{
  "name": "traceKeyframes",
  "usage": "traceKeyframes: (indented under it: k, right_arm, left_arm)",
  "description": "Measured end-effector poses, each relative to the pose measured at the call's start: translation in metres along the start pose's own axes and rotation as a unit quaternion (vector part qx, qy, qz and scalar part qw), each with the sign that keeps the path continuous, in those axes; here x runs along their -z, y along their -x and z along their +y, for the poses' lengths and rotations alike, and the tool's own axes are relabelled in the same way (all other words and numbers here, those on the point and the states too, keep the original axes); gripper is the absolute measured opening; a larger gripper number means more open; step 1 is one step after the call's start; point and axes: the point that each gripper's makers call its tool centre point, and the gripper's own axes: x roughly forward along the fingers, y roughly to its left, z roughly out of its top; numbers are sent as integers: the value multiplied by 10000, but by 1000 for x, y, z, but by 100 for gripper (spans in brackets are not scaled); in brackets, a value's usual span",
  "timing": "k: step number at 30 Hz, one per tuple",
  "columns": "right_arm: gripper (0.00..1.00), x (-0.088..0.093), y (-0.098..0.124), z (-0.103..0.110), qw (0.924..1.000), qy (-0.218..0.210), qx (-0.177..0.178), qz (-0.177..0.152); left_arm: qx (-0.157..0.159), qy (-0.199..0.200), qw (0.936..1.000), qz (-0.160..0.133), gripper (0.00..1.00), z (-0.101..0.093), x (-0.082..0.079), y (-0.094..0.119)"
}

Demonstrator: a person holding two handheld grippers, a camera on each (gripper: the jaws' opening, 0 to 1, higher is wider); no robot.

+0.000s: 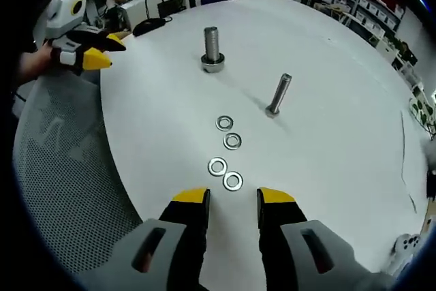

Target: Place the washer onto the threaded stud by aligning its center hole with the stud, sliding it down to the base, and recovering from edge contact or off-axis alignment until the washer reaches the visible bottom stop.

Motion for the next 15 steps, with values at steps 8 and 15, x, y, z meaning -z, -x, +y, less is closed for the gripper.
traceKeyframes:
  k: [8,15]
  right_arm:
    - [30,1,-3,-6,9999,-92,55,43]
    - [31,-5,-2,-7,9999,-155,52,21]
  left_arm:
    - [38,18,10000,-10,32,-1,0,1]
    - [48,-17,10000,21,31,-1,2,-1]
